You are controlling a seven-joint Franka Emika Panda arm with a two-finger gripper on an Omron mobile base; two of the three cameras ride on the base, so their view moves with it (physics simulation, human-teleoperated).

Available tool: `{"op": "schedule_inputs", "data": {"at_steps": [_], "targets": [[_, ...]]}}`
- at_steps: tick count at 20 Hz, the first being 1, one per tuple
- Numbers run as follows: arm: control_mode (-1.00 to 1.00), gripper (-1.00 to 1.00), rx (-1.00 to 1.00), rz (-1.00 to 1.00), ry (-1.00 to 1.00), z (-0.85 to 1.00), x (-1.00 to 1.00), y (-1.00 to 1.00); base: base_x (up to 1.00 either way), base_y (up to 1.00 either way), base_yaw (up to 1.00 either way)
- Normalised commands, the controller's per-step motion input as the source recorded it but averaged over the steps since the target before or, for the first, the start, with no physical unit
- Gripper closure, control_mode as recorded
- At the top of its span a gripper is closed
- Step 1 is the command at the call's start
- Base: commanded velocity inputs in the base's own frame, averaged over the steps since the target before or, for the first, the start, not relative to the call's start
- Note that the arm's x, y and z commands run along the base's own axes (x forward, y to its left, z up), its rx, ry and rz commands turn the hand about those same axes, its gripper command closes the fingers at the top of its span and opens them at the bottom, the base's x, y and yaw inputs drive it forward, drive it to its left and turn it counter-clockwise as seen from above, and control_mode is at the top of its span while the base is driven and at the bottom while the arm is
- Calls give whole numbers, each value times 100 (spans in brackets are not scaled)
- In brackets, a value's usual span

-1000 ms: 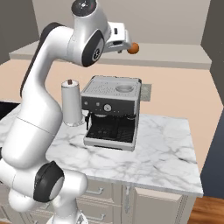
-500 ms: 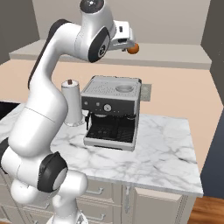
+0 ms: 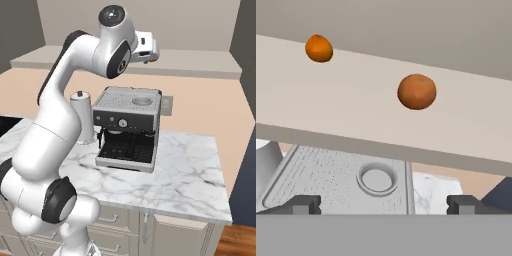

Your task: Pick the tangerines from the cabinet and place them in one bowl. Pick the mango from the sink and place it in the other bowl.

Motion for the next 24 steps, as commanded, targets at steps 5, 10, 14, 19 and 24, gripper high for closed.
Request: {"op": "schedule_inputs", "data": {"at_steps": [5, 10, 14, 19, 24], "targets": [[-100, -100, 6, -12, 0, 6, 20, 0, 0, 0, 0], [-100, -100, 7, -12, 2, 10, 18, 0, 0, 0, 0], [-100, -100, 7, -6, 6, 5, 22, -6, 0, 0, 0], [-100, -100, 4, 0, 9, 0, 21, -7, 0, 0, 0], [-100, -100, 1, 0, 3, 0, 24, -3, 0, 0, 0]]}}
